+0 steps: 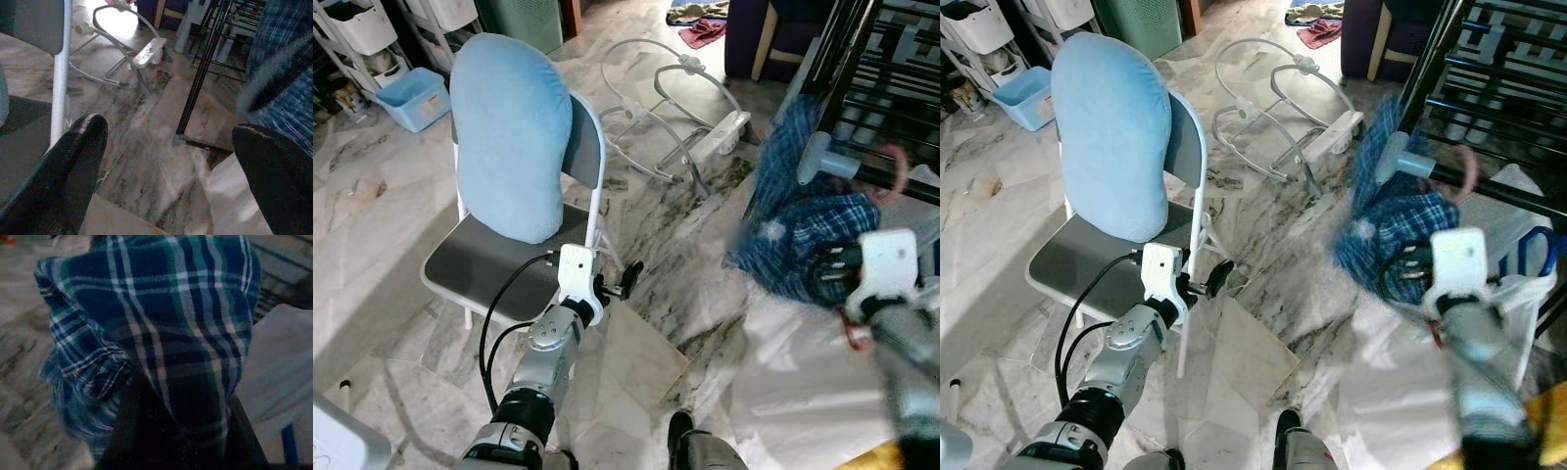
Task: Hang hanger
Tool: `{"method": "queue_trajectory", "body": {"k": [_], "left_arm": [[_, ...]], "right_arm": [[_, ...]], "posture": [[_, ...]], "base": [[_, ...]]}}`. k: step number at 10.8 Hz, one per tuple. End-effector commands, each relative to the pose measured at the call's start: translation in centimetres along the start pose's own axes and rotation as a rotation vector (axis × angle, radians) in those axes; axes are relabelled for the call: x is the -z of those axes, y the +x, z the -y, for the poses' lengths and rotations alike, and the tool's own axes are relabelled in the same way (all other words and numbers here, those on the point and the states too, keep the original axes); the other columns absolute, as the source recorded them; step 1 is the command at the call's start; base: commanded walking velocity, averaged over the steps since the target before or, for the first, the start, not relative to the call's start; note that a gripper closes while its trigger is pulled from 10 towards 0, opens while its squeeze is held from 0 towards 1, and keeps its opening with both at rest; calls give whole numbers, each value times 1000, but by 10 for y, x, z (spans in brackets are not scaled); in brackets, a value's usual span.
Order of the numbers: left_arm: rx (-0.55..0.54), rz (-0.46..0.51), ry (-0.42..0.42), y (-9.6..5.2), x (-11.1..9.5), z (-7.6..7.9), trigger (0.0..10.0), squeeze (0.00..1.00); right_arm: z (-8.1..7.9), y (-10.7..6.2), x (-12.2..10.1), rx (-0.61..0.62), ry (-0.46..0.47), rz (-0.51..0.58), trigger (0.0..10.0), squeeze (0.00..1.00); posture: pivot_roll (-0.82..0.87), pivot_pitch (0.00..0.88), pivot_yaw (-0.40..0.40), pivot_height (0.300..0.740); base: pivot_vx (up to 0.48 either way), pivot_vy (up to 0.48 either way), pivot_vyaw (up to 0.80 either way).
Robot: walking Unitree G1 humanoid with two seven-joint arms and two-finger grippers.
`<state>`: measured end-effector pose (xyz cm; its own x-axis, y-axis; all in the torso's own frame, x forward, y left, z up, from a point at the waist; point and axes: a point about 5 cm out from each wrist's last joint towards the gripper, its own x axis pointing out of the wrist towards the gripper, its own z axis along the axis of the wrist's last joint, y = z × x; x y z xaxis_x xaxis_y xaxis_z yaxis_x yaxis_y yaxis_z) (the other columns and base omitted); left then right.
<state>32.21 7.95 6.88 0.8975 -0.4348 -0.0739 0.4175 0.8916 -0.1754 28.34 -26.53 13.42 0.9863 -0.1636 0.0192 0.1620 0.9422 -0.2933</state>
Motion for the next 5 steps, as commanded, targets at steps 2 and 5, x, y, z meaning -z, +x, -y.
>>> {"method": "queue_trajectory", "body": {"k": [2,5], "left_arm": [[-14,-24,-5,-1,4,-2,10000,0],[-74,-46,11,0,8,-6,10000,0]], "right_arm": [[-4,-12,-6,81,26,94,0,0],[-49,-41,44,45,137,-64,8627,0]], "posture": [[-161,174,59,740],[-183,167,59,740]], "base": [[0,0,0],[0,0,0]]}}
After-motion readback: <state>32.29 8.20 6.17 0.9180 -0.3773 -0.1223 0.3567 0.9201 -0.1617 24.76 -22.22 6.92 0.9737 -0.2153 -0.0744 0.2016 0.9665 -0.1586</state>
